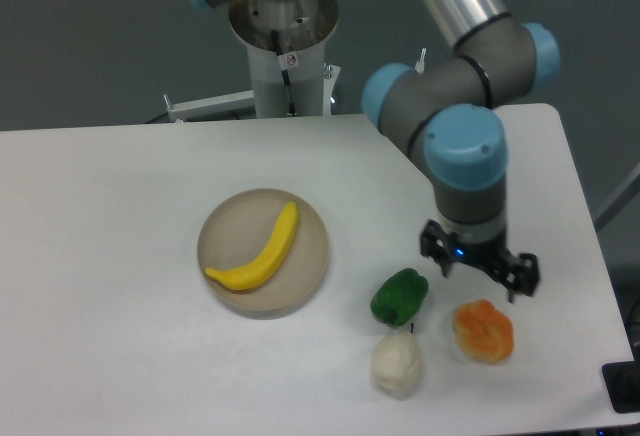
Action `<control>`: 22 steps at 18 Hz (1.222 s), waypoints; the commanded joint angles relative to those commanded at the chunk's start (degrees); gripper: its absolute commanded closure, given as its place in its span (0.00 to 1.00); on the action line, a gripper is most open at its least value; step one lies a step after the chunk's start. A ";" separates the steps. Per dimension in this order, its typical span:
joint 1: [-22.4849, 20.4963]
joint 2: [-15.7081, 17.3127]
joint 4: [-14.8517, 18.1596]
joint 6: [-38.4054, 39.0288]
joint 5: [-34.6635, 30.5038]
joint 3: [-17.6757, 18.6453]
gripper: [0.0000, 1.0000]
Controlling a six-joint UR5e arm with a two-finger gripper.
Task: Pick up the banana from the plate
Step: 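Move the gripper from beside the orange fruit over the banana on the plate, then lower the gripper onto the yellow banana and close on it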
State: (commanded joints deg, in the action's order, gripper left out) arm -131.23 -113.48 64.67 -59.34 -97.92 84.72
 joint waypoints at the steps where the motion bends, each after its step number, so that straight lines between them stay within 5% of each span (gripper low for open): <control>1: 0.96 0.79 0.88 1.76 1.23 1.49 0.00; 9: 4.66 5.90 -0.86 13.02 11.87 13.89 0.00; 15: 9.94 5.72 -12.11 16.27 12.14 23.20 0.00; 22: 13.01 4.06 -16.15 17.42 11.52 25.94 0.00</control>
State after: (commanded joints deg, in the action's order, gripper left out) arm -118.22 -109.42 48.52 -41.92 -86.40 110.65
